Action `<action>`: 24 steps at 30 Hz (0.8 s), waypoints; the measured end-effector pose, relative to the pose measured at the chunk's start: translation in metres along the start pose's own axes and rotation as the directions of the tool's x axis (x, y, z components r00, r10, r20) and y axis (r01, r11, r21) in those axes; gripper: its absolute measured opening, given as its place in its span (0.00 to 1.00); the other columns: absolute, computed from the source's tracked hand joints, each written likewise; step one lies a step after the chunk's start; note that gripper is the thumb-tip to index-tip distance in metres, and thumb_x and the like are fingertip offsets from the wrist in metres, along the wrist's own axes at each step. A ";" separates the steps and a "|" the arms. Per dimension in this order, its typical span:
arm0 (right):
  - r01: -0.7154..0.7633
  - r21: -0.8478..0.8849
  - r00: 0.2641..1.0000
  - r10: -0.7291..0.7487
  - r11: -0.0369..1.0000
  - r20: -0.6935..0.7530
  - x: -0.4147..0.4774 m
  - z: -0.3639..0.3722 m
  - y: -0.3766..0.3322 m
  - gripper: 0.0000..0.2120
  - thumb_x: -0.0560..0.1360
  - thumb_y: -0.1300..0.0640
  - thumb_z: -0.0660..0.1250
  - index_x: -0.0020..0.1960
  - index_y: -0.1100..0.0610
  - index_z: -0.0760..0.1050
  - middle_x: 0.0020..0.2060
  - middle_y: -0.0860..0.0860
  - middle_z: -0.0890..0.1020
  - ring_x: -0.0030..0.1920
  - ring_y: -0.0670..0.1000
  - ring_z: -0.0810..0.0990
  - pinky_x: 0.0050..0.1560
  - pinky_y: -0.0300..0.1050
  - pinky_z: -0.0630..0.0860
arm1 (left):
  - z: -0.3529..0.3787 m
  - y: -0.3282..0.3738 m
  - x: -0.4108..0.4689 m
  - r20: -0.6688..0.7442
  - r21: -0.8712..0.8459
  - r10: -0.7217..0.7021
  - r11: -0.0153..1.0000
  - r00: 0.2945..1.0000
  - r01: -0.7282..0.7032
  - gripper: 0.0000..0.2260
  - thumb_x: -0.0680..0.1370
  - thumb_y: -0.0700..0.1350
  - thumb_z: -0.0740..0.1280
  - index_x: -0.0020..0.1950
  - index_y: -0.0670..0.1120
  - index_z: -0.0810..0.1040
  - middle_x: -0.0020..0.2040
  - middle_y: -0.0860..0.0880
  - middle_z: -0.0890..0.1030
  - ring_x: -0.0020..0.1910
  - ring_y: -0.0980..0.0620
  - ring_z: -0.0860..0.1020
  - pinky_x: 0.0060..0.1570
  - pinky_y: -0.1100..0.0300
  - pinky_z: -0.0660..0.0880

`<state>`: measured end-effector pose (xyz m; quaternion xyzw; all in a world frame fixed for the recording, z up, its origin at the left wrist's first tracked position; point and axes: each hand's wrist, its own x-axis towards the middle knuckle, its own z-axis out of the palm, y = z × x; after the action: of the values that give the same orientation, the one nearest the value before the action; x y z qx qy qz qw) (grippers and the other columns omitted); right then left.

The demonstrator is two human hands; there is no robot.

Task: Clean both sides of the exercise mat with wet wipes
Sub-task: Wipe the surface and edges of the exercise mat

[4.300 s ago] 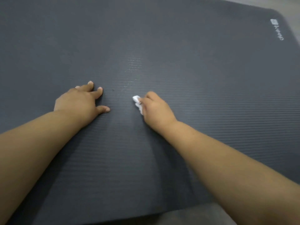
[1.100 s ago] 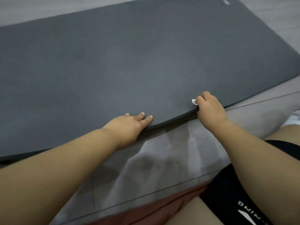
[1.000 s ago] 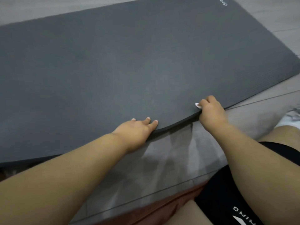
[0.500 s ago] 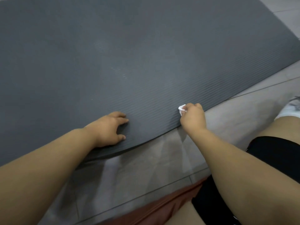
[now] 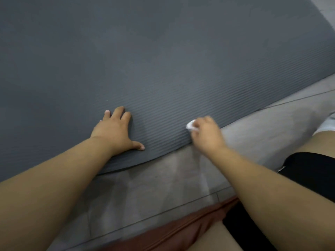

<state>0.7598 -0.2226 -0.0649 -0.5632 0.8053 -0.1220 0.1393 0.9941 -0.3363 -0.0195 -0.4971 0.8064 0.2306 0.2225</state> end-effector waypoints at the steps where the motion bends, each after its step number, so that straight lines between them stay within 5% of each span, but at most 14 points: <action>1: -0.116 -0.042 0.991 0.112 0.992 -0.072 0.007 -0.011 0.015 0.10 0.75 0.63 0.62 0.55 0.64 0.76 0.54 0.63 0.75 0.55 0.61 0.74 0.55 0.43 0.64 | -0.003 -0.003 -0.001 0.018 -0.007 0.014 1.000 1.000 -0.014 0.49 0.63 0.69 0.70 0.76 0.50 0.54 0.77 0.52 0.49 0.76 0.41 0.49 0.70 0.46 0.60; 3: -0.307 -0.064 0.943 0.295 0.949 -0.155 0.011 -0.023 0.028 0.12 0.76 0.62 0.61 0.58 0.63 0.74 0.58 0.62 0.73 0.56 0.60 0.73 0.55 0.41 0.64 | -0.010 -0.010 0.000 0.055 0.000 0.059 0.998 0.997 -0.059 0.44 0.67 0.66 0.69 0.77 0.52 0.54 0.77 0.55 0.48 0.76 0.45 0.52 0.70 0.50 0.59; 5: -0.335 -0.078 0.938 0.324 0.939 -0.123 0.005 -0.018 0.003 0.12 0.76 0.63 0.61 0.58 0.63 0.76 0.57 0.61 0.74 0.55 0.60 0.74 0.55 0.41 0.65 | -0.021 -0.023 0.005 0.096 -0.009 0.114 0.994 0.989 -0.113 0.39 0.70 0.59 0.71 0.76 0.54 0.57 0.77 0.57 0.49 0.75 0.51 0.56 0.70 0.57 0.57; 8: 0.063 0.009 0.997 -0.063 0.998 -0.038 -0.015 0.014 -0.060 0.09 0.67 0.70 0.69 0.47 0.64 0.81 0.43 0.62 0.80 0.45 0.62 0.79 0.46 0.41 0.72 | -0.034 -0.046 0.008 0.152 -0.111 0.170 0.982 0.974 -0.154 0.40 0.66 0.52 0.77 0.75 0.53 0.62 0.77 0.58 0.53 0.74 0.56 0.56 0.71 0.62 0.54; 11: 0.395 0.168 0.867 -0.427 0.903 0.258 -0.050 0.033 -0.110 0.08 0.65 0.68 0.72 0.45 0.63 0.79 0.40 0.61 0.77 0.35 0.62 0.79 0.33 0.46 0.76 | -0.027 -0.051 0.004 0.091 -0.077 0.163 0.985 0.982 -0.156 0.44 0.63 0.53 0.79 0.75 0.53 0.62 0.76 0.59 0.53 0.74 0.56 0.58 0.70 0.61 0.57; 14: 0.517 0.158 0.802 -0.541 0.841 0.252 -0.039 0.032 -0.095 0.10 0.61 0.64 0.75 0.41 0.60 0.79 0.36 0.58 0.76 0.24 0.58 0.75 0.19 0.40 0.67 | -0.012 -0.045 0.000 -0.026 0.033 0.142 0.989 0.989 -0.142 0.44 0.64 0.56 0.77 0.75 0.54 0.60 0.76 0.58 0.53 0.72 0.50 0.60 0.69 0.54 0.62; 17: 0.162 0.001 0.987 -0.162 0.987 -0.006 0.009 0.012 -0.044 0.11 0.71 0.63 0.63 0.52 0.60 0.80 0.47 0.62 0.77 0.40 0.63 0.79 0.39 0.50 0.78 | -0.004 -0.046 -0.001 -0.086 0.080 0.062 0.995 0.994 -0.055 0.47 0.63 0.60 0.76 0.76 0.55 0.55 0.77 0.53 0.51 0.71 0.44 0.55 0.70 0.48 0.59; 20: -0.311 0.018 0.933 0.309 0.950 -0.186 0.036 -0.014 -0.004 0.14 0.77 0.58 0.61 0.61 0.58 0.76 0.59 0.61 0.73 0.56 0.61 0.74 0.57 0.46 0.67 | 0.001 -0.055 0.000 -0.080 0.077 -0.108 0.990 0.991 0.114 0.53 0.59 0.69 0.73 0.77 0.57 0.49 0.77 0.48 0.46 0.74 0.38 0.46 0.73 0.43 0.46; 22: -0.346 0.029 0.919 0.345 0.938 -0.192 0.037 -0.003 -0.020 0.14 0.77 0.59 0.61 0.61 0.59 0.76 0.58 0.61 0.73 0.56 0.60 0.74 0.57 0.43 0.65 | 0.001 -0.061 0.002 -0.046 0.043 -0.122 0.991 0.991 0.124 0.54 0.59 0.70 0.72 0.77 0.58 0.47 0.77 0.48 0.44 0.74 0.36 0.44 0.73 0.43 0.45; 24: -0.218 0.018 0.958 0.218 0.976 -0.184 0.023 0.024 -0.056 0.13 0.76 0.61 0.59 0.58 0.60 0.78 0.53 0.61 0.76 0.52 0.61 0.76 0.55 0.45 0.68 | -0.002 -0.063 0.003 -0.028 0.041 -0.097 0.994 0.995 0.098 0.54 0.59 0.71 0.72 0.77 0.58 0.48 0.77 0.49 0.45 0.74 0.36 0.46 0.73 0.43 0.48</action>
<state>0.8094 -0.2641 -0.0693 -0.4575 0.8720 -0.1567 0.0757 1.0493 -0.3647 -0.0294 -0.5341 0.7886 0.1958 0.2335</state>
